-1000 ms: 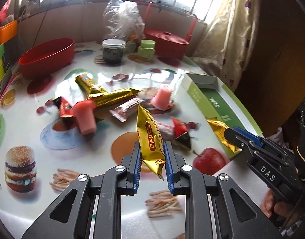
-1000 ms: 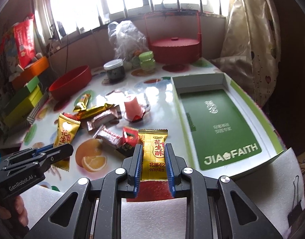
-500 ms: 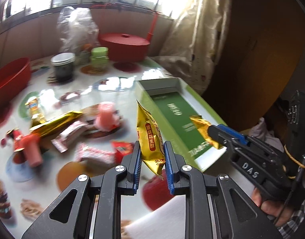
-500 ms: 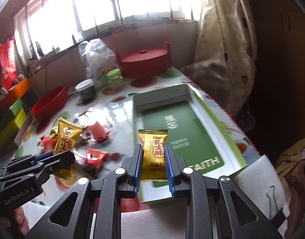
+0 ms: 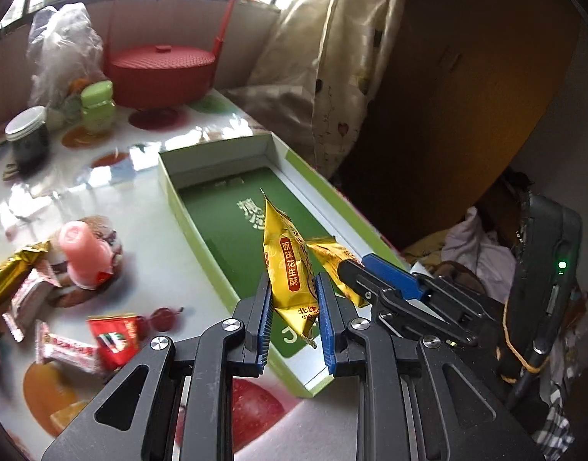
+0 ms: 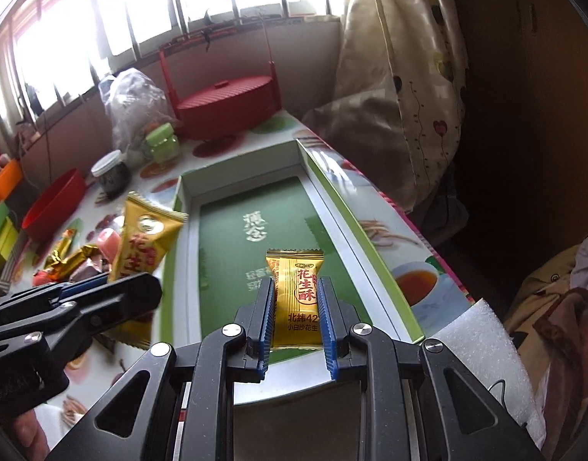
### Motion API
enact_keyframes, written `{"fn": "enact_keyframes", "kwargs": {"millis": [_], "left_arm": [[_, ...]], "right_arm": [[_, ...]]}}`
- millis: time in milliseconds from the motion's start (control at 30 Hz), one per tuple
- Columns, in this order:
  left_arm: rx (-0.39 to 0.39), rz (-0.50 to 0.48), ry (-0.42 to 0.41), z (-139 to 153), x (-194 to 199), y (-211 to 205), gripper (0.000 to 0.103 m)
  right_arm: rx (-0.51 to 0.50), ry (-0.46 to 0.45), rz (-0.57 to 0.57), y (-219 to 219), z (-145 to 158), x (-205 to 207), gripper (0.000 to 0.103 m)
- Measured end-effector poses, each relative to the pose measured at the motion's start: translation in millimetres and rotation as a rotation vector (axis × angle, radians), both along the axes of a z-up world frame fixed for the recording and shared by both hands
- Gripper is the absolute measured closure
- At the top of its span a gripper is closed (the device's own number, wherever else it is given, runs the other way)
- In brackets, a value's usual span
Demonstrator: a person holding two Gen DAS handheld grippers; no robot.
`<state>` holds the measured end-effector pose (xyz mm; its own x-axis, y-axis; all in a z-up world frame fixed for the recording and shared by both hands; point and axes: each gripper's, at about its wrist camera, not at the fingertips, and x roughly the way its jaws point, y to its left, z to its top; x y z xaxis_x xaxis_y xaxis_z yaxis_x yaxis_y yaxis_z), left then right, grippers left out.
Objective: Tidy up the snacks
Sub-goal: 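Carry both yellow packets into the green box and open both grippers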
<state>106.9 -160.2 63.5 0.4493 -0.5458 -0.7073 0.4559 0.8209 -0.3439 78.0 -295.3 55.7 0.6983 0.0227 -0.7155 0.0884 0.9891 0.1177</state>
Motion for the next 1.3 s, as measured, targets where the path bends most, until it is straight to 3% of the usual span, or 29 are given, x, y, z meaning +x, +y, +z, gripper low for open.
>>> {"fn": "enact_keyframes", "kwargs": {"millis": [433,867,1300], "left_arm": [[0.060,-0.009,0.054,-24.6,11.4,-21.8,0.081],[0.069,-0.002,0.087,-31.6,12.6,-22.8,0.080],[0.050,0.017,0.049,-10.9,-0.3,-10.0,0.074]], "right_arm": [[-0.075,0.018,-0.008,-7.9,-12.4,8.0,0.082],[-0.059,0.031,-0.001,-10.2,-14.9,8.3,0.081],[-0.045,0.001,-0.014,-8.3,-4.5,-2.2,0.067]]}}
